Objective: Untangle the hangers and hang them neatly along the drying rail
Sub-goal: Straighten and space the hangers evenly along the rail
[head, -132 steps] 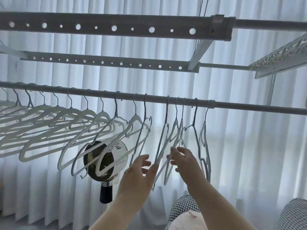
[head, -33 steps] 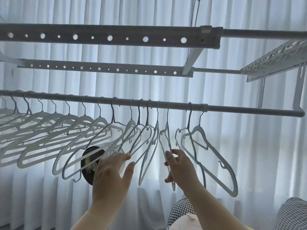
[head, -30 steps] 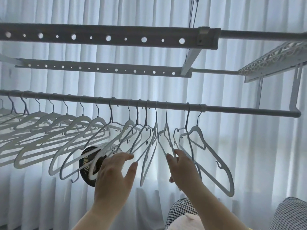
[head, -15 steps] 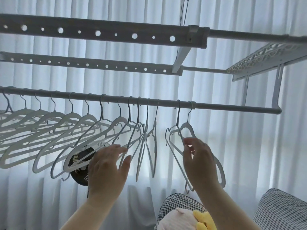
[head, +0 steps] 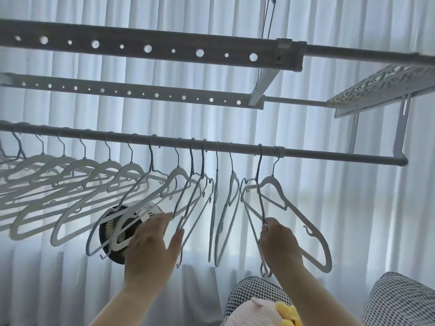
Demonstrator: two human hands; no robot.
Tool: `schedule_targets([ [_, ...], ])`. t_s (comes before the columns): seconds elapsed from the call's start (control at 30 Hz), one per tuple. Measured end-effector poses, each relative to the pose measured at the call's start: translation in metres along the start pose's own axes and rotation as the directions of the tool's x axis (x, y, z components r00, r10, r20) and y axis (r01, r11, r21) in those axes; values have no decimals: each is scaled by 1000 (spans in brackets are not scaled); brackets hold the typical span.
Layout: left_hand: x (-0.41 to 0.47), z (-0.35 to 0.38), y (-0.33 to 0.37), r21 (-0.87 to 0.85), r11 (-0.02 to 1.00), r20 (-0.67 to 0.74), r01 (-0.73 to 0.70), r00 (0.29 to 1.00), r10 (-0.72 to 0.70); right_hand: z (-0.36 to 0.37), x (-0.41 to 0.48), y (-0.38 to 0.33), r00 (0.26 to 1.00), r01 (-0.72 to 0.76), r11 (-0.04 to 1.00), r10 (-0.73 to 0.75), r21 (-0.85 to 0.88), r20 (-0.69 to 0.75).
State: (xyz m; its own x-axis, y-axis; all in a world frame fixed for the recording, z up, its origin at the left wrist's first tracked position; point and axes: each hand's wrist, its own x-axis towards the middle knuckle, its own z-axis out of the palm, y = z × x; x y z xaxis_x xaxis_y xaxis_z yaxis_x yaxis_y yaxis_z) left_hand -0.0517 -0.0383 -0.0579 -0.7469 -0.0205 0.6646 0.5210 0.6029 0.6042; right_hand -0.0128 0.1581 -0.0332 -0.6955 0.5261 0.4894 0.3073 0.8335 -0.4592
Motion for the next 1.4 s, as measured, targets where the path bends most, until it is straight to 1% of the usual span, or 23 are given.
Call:
schedule_targets([
  [0.13, 0, 1, -5, -59, 998, 19, 16, 1000, -15, 5, -1, -4, 999, 40, 994, -42, -102, -25],
  [0.33, 2, 3, -7, -113, 993, 31, 29, 999, -25, 10, 2, -12, 996, 91, 983, -93, -158, -3],
  [0.43, 1, 5, -9, -129, 991, 39, 20, 999, -15, 14, 2, -15, 994, 109, 979, -110, -170, 0],
  [0.53, 2, 4, -11, -140, 990, 31, 24, 999, -19, 17, 3, -17, 995, 97, 978, -97, -185, 9],
  [0.67, 2, 4, -8, -148, 988, 26, 41, 999, -37, 6, -5, -20, 993, 118, 980, -115, -157, 32],
  [0.73, 2, 4, -7, -146, 988, 27, 42, 999, -38, 0, -6, -16, 987, 148, 980, -155, -134, -42],
  [0.77, 2, 4, -7, -148, 988, 29, 42, 999, -38, -5, -8, -14, 977, 173, 978, -185, -121, -103],
  [0.8, 2, 5, -7, -155, 987, 27, 37, 999, -33, -11, -7, -9, 945, 234, 964, -256, -126, -201],
  [0.83, 2, 5, -7, -167, 985, 26, 32, 999, -28, -17, -5, -4, 897, 300, 937, -342, -181, -281],
  [0.87, 2, 6, -7, -183, 983, 24, 30, 999, -26, -24, -2, 3, 842, 335, 914, -399, -229, -362],
  [0.9, 2, 6, -7, -197, 980, 26, 37, 999, -32, -29, 0, 12, 790, 316, 903, -420, -290, -446],
  [0.93, 2, 7, -6, -209, 977, 29, 46, 999, -41, -36, 2, 19, 806, 266, 915, -384, -305, -450],
  [0.97, 2, 8, -6, -219, 974, 32, 56, 998, -50, -42, 5, 25, 863, 183, 936, -299, -299, -406],
  [1.0, 2, 9, -6, -229, 972, 36, 61, 998, -54, -48, 7, 30, 931, 84, 950, -183, -301, -317],
  [1.03, 2, 11, -7, -240, 969, 40, 60, 998, -52, -51, 9, 36, 962, 15, 956, -94, -293, -255],
  [1.17, 2, 13, -9, -259, 964, 65, 58, 997, -42, -44, 12, 46, 988, -95, 987, 78, -126, -133],
  [1.23, 3, 13, -10, -269, 961, 76, 67, 996, -49, -39, 14, 49, 987, -139, 982, 127, -124, -102],
  [1.33, 2, 13, -11, -299, 952, 88, 71, 995, -46, -28, 16, 52, 989, -127, 988, 120, -88, -80],
  [1.4, 1, 12, -12, -311, 947, 98, 75, 994, -46, -23, 15, 49, 991, -103, 992, 96, -77, -91],
])
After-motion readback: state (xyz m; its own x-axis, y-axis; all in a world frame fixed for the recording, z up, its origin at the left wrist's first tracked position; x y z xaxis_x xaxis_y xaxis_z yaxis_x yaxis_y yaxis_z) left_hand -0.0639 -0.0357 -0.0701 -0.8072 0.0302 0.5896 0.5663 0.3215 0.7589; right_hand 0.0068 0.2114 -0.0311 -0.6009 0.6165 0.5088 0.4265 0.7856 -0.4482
